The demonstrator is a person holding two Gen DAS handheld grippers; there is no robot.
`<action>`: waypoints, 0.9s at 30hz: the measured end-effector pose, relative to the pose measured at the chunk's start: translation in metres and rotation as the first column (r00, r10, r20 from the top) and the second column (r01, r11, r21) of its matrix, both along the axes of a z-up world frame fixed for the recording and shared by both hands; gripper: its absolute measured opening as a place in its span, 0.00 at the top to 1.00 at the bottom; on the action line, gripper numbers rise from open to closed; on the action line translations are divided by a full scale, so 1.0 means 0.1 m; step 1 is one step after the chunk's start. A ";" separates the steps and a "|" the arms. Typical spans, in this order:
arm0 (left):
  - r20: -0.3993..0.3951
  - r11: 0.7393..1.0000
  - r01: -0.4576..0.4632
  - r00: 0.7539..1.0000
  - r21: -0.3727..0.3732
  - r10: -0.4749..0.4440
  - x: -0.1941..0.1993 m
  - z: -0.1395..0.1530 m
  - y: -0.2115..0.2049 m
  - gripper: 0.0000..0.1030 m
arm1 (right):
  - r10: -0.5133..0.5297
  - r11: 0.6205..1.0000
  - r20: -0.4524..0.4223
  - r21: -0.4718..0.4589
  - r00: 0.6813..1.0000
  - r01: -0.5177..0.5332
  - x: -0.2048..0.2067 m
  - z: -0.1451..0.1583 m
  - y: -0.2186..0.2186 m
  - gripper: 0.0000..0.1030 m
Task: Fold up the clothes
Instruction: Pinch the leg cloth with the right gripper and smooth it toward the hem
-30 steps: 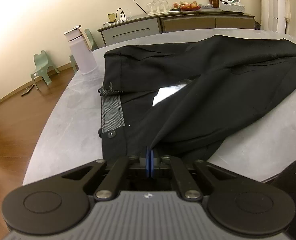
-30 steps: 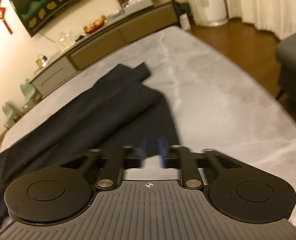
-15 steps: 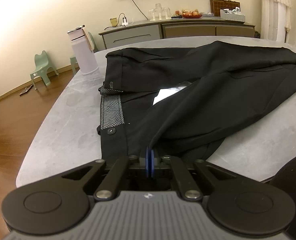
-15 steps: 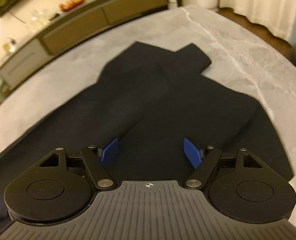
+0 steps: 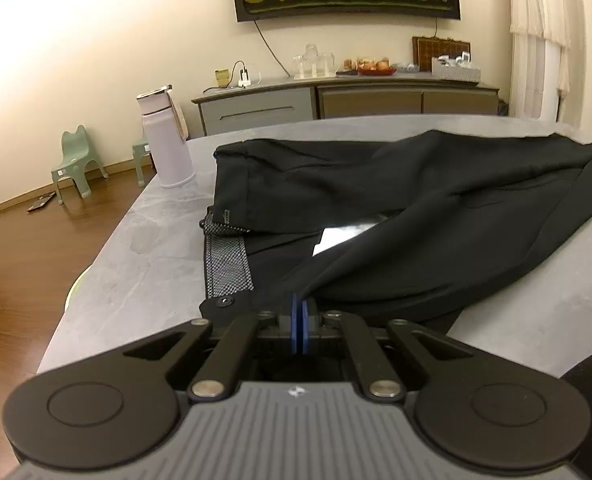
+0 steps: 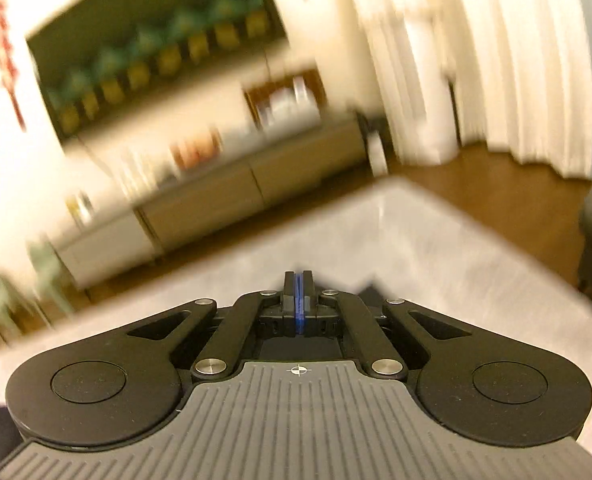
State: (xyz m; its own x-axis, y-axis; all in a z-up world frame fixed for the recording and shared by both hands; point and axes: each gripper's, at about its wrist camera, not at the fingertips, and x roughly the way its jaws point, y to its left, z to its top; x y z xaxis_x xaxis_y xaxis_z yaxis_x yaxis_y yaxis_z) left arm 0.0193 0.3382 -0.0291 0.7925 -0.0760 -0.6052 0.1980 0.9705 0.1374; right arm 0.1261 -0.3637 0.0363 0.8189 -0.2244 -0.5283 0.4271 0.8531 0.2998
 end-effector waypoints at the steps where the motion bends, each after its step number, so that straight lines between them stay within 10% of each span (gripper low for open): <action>1: -0.005 1.000 -0.003 1.000 0.007 0.003 0.00 -0.02 -0.02 0.97 | 0.003 1.000 0.017 0.004 1.000 -0.003 -0.13 0.10 -0.04 1.00; 3: -0.014 1.000 -0.008 1.000 0.020 0.008 -0.01 -0.05 -0.06 0.97 | 0.022 0.999 0.014 0.041 1.000 -0.022 -0.29 0.19 -0.12 0.91; 7: -0.025 0.998 -0.010 1.000 0.063 0.012 -0.12 -0.08 -0.16 0.91 | 0.216 0.973 -0.157 0.113 0.964 -0.200 0.01 -0.33 0.09 0.40; 10: -0.012 0.994 -0.007 1.000 0.112 0.009 -0.29 -0.01 -0.19 0.81 | 0.425 0.904 -0.228 0.075 0.876 -0.420 0.22 -0.55 0.38 0.40; 12: -0.008 0.991 -0.013 1.000 0.136 0.015 -0.37 0.07 -0.18 0.57 | 0.543 0.826 -0.266 -0.005 0.797 -0.564 0.30 -0.59 0.59 0.34; 18: 0.017 0.998 -0.008 1.000 0.064 0.007 -0.39 0.47 -0.16 0.37 | 0.718 0.459 -0.435 -0.290 0.543 -0.840 0.31 -0.56 0.96 0.19; 24: 0.035 0.993 0.104 0.994 -0.047 -0.103 -0.07 0.79 -0.65 0.35 | 0.690 0.335 -0.560 -0.315 0.458 -0.888 0.57 -0.60 0.69 0.19; 27: 0.033 0.975 0.221 0.975 -0.032 -0.220 0.15 0.80 -1.18 0.34 | 0.646 0.424 -0.575 -0.277 0.502 -0.862 0.82 -0.68 0.30 0.19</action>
